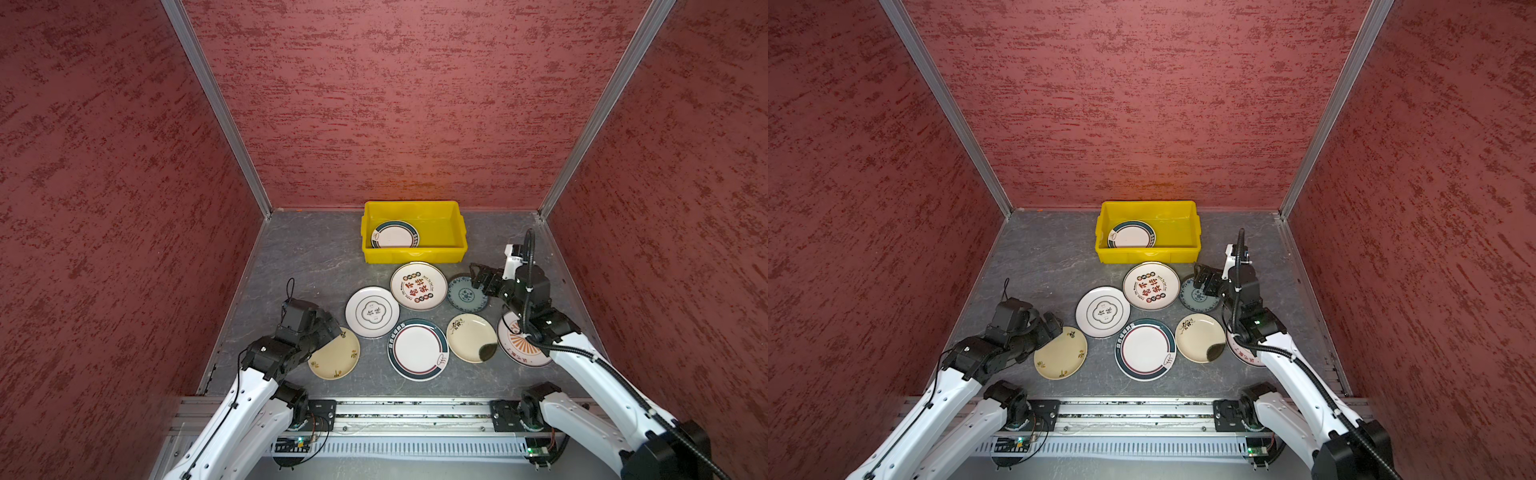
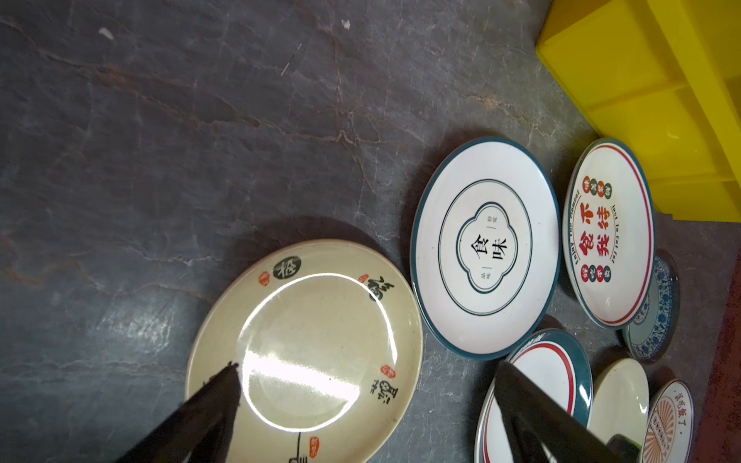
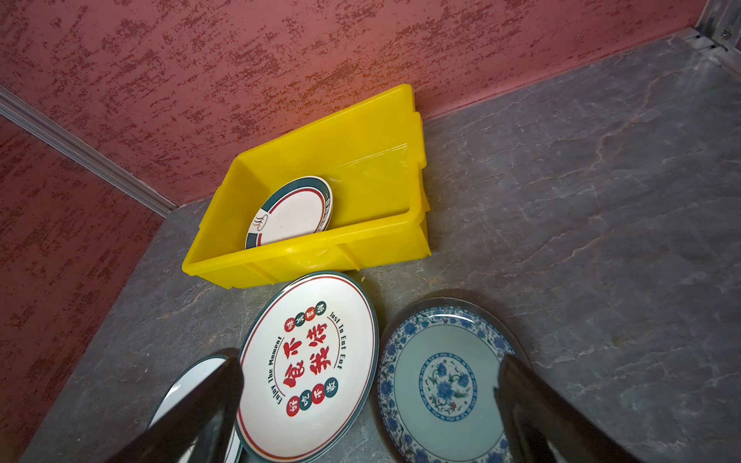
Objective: Place the plates into the plastic bin on the countertop
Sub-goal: 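Withdraw the right gripper from the bin while the left gripper moves over the cream plate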
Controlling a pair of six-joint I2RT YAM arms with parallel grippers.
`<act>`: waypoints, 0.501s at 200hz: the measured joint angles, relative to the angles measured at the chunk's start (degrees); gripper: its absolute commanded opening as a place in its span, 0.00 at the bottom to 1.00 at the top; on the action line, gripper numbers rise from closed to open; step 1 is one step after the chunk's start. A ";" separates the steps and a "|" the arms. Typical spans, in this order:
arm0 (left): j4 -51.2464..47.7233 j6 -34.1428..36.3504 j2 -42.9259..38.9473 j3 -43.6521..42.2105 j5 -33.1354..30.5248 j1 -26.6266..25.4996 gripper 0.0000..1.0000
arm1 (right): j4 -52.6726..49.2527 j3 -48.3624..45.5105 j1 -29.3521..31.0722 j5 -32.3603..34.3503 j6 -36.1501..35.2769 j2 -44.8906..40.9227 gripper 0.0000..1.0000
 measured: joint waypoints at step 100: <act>-0.83 -13.62 -3.08 -7.52 4.76 -4.07 1.00 | 0.44 1.27 0.00 -0.57 0.68 2.21 0.99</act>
